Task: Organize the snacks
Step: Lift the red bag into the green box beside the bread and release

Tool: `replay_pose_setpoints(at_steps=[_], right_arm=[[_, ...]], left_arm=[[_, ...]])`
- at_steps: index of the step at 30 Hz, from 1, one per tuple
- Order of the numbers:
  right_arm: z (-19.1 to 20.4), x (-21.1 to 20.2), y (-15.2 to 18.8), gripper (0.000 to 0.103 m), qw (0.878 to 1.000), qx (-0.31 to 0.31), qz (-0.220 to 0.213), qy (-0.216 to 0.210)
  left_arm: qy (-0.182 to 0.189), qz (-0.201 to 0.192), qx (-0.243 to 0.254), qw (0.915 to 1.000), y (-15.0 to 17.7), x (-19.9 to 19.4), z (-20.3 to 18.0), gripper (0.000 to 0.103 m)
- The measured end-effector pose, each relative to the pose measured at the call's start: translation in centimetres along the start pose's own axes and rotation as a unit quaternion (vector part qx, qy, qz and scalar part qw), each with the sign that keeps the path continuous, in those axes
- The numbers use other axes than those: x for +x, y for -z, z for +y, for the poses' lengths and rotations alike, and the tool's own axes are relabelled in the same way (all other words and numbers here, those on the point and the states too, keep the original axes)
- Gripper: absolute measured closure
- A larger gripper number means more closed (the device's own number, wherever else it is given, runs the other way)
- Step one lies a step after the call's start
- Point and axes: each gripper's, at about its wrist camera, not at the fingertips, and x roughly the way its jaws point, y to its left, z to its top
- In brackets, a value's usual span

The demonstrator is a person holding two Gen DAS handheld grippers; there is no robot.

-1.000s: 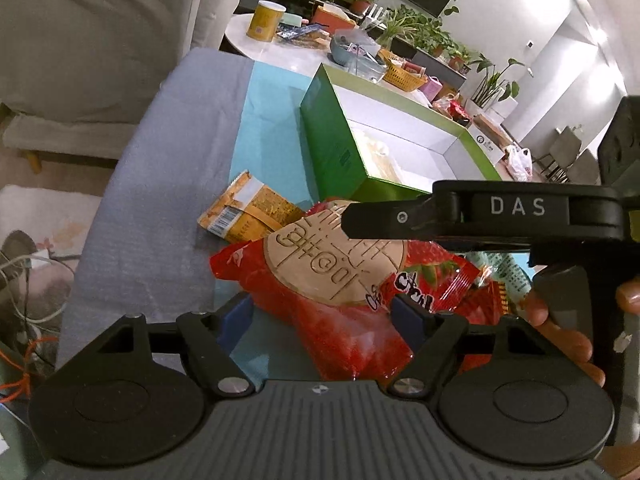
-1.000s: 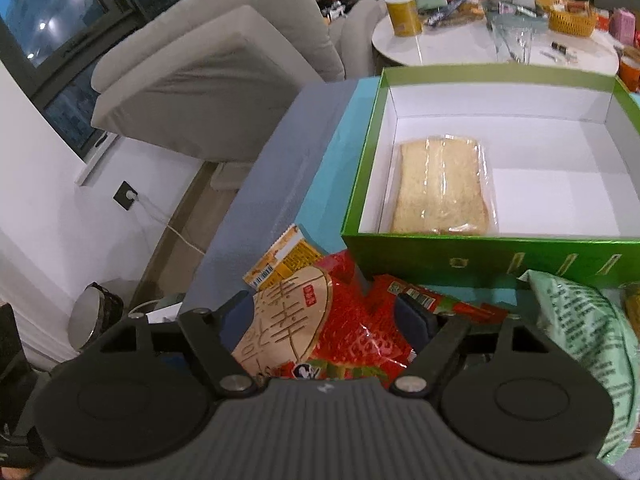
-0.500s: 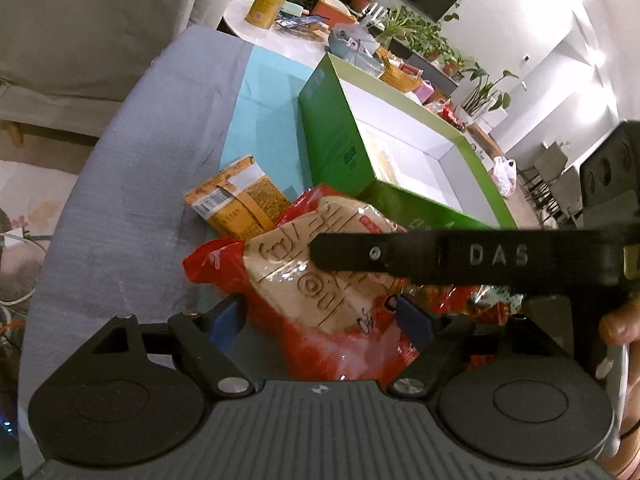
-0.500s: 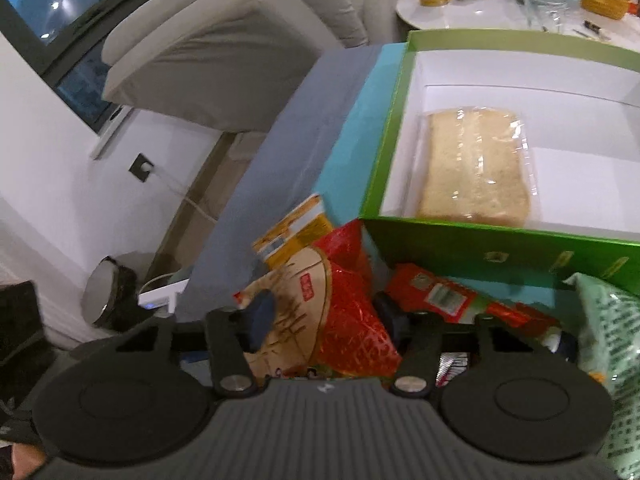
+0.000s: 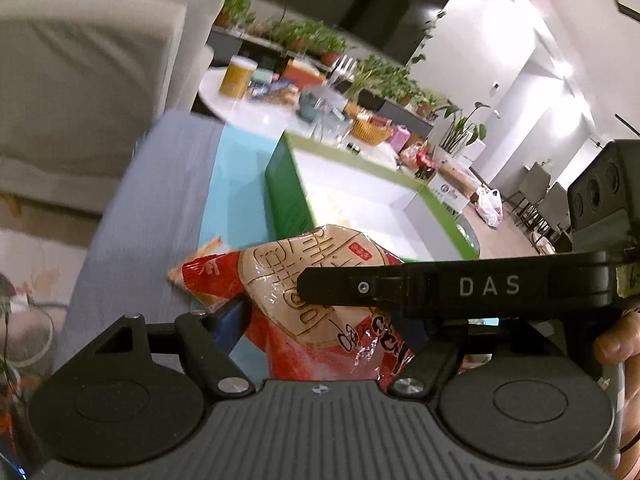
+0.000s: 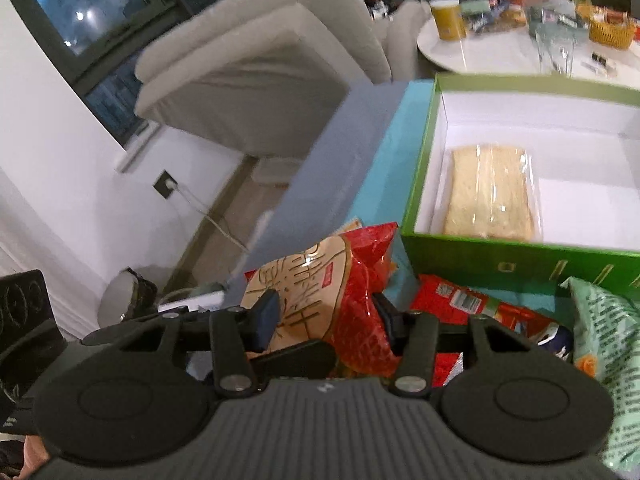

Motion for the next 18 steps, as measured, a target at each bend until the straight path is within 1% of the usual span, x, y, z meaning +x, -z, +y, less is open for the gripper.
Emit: replay_pose_setpoints(at_steps=[7, 9, 14, 18], right_arm=[[-0.3, -3.2, -0.3, 0.036, 0.998, 0.007, -0.054, -0.008], [-1.0, -4.1, -0.5, 0.036, 0.997, 0.016, -0.069, -0.01], [-2.5, -6.1, -0.9, 0.036, 0.994, 0.034, -0.101, -0.007], [-4.2, -7.1, -1.4, 0.036, 0.991, 0.052, -0.122, -0.002]], left_arm=[[0.005, -0.026, 0.047, 0.9985, -1.4, -1.2, -3.2, 0.03], [0.007, -0.032, 0.062, 0.9975, -1.7, -1.2, -4.5, 0.03], [0.018, -0.039, 0.091, 0.9949, -2.8, 0.0, -7.1, 0.03], [0.026, -0.04, 0.111, 0.9927, -3.9, 1.6, -8.8, 0.03]])
